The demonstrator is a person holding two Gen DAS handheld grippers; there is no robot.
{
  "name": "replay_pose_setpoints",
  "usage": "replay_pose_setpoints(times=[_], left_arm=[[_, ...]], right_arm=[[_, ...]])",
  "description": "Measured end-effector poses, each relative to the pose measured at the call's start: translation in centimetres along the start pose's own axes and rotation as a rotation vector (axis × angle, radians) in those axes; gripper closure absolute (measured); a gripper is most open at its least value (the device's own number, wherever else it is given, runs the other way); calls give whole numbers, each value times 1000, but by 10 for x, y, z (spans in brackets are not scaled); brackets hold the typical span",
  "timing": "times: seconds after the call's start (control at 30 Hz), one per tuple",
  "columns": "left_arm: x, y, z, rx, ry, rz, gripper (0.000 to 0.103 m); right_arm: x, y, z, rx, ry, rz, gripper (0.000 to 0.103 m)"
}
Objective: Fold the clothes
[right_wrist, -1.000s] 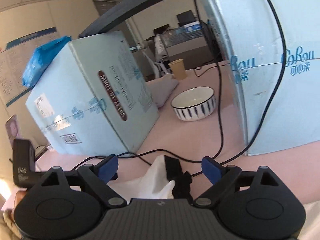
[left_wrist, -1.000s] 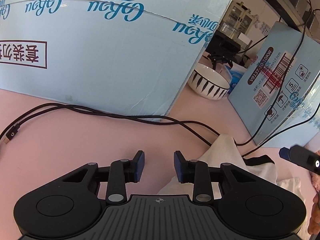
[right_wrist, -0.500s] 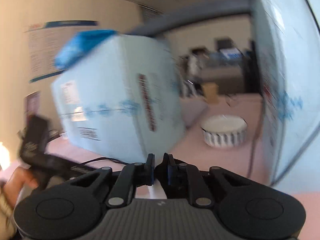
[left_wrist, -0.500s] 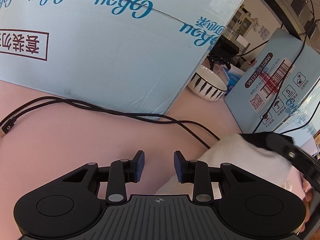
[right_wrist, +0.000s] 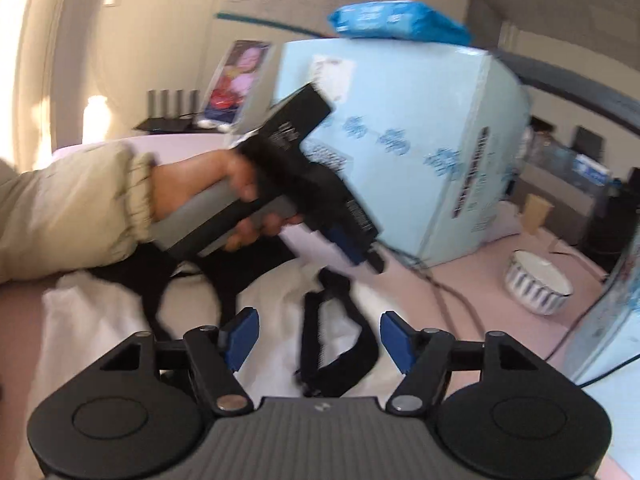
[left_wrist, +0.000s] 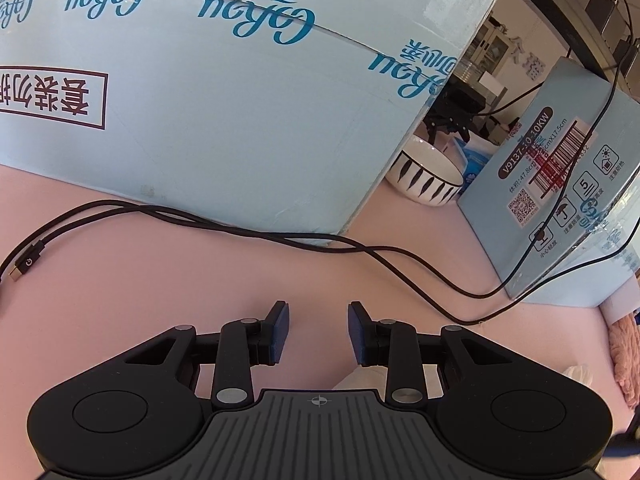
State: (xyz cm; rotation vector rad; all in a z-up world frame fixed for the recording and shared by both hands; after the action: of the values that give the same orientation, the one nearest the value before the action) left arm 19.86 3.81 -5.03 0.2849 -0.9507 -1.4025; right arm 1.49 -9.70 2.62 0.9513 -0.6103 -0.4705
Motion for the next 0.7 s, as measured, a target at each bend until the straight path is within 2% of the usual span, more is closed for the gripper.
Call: replay_pose_setpoints(times=[0.07, 0.1, 0.13, 0.17, 0.23, 0.3, 0.33, 0.4, 0.5, 0.57, 0.6, 0.7], left_arm=[[0, -1, 0, 0, 0, 2, 72], [0, -1, 0, -2, -2, 2, 72], [1, -1, -1, -3, -3, 1, 72], [1, -1, -1, -5, -5, 1, 72], [1, -1, -1, -10, -12, 7, 72], [0, 0, -1, -12, -20, 20, 72], [-1, 1, 0, -8, -20, 28, 72], [-3, 2, 0, -3, -17, 38, 72], [-4, 1, -1, -6, -16, 41, 72], [-4, 1, -1, -8, -17, 38, 72], [-3, 1, -1, -9, -17, 34, 72], [-2, 0, -2, -12, -19, 29, 72]], right_arm=[[-16, -2, -29, -62, -29, 103, 36], [-21, -6, -43, -95, -47, 142, 48], [-14, -8, -52, -107, -75, 126, 100], [-8, -10, -61, -119, -102, 111, 96], [6, -13, -76, -131, -151, 67, 99], [34, 0, -57, 2, -138, -106, 99], [52, 7, -44, 70, -175, -163, 99], [68, 14, -24, 140, -220, -173, 99], [56, 23, -1, 192, -91, -130, 99], [25, 25, 12, 187, 52, -50, 98], [11, 23, 12, 169, 106, -14, 94], [-41, -1, 2, 7, 293, 108, 81]])
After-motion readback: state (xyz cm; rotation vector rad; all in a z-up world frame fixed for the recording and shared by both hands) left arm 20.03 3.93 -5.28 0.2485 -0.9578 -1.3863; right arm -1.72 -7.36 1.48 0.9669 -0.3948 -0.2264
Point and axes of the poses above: each gripper's, at about its wrist camera, not at the fingertips, and z roughly against the way its jaws point, x to its right, y to its top, the point moved 8 cm from there along -z, roughly the way its jaws point, and after that the axes turned 3 degrees about x, right-handed, at the moved point
